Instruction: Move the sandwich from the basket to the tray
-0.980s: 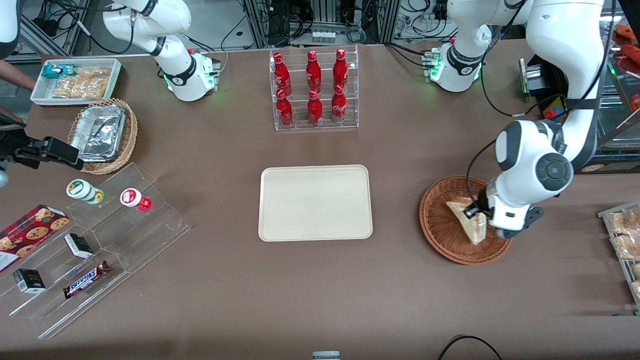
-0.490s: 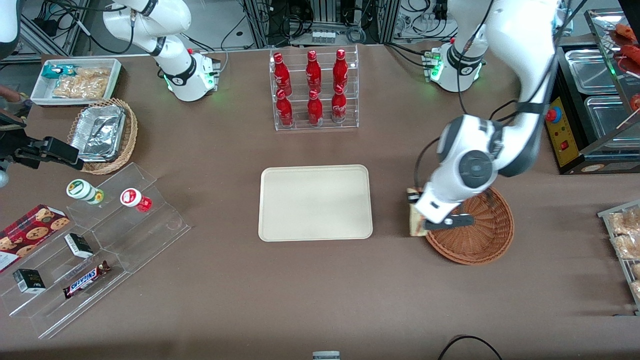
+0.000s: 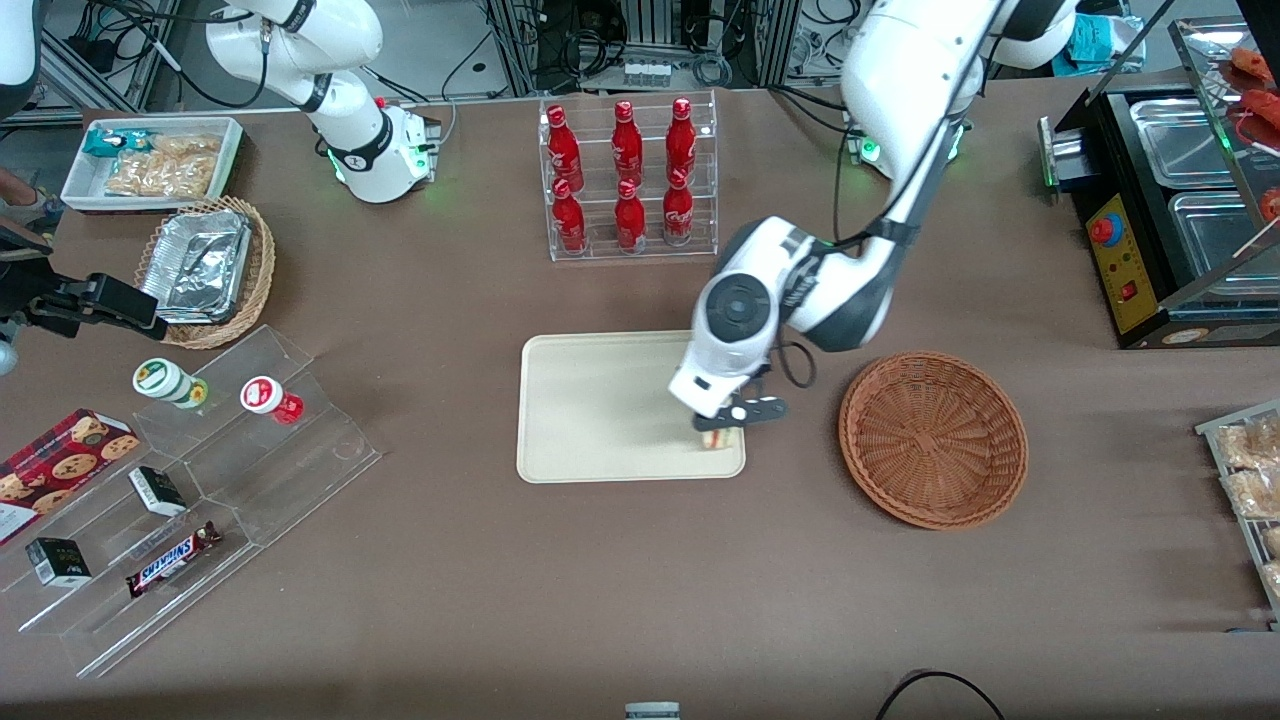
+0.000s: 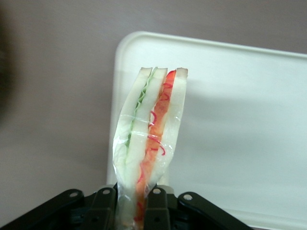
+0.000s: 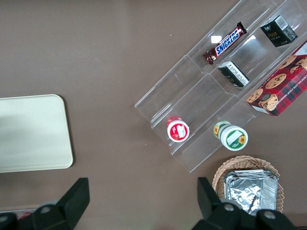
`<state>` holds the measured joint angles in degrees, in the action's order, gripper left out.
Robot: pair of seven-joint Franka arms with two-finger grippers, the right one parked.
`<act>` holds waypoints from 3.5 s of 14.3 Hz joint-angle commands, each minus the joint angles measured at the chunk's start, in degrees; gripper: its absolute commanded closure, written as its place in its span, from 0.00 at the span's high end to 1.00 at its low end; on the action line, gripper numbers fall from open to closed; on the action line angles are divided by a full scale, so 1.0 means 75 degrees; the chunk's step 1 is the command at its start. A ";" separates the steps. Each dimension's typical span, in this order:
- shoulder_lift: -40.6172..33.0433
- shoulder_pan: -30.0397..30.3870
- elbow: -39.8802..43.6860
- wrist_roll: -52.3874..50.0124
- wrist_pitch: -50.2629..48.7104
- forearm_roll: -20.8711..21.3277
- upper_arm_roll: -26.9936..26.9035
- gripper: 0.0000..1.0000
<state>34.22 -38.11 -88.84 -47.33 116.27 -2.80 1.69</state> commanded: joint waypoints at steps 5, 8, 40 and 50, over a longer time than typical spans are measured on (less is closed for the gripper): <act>0.1283 -0.0753 0.1601 -0.0779 -0.0164 -0.0001 -0.0015 0.06; 0.1612 -0.1058 0.1767 -0.1024 0.0244 0.0045 -0.0026 0.06; -0.3762 0.2359 -0.2309 0.1857 -0.1968 0.0209 -0.0555 1.00; -0.4703 0.5268 -0.1598 0.6073 -0.3785 0.0256 0.0888 1.00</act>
<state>-0.73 -0.85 -103.20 -6.76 89.49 -1.32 7.15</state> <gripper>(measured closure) 0.000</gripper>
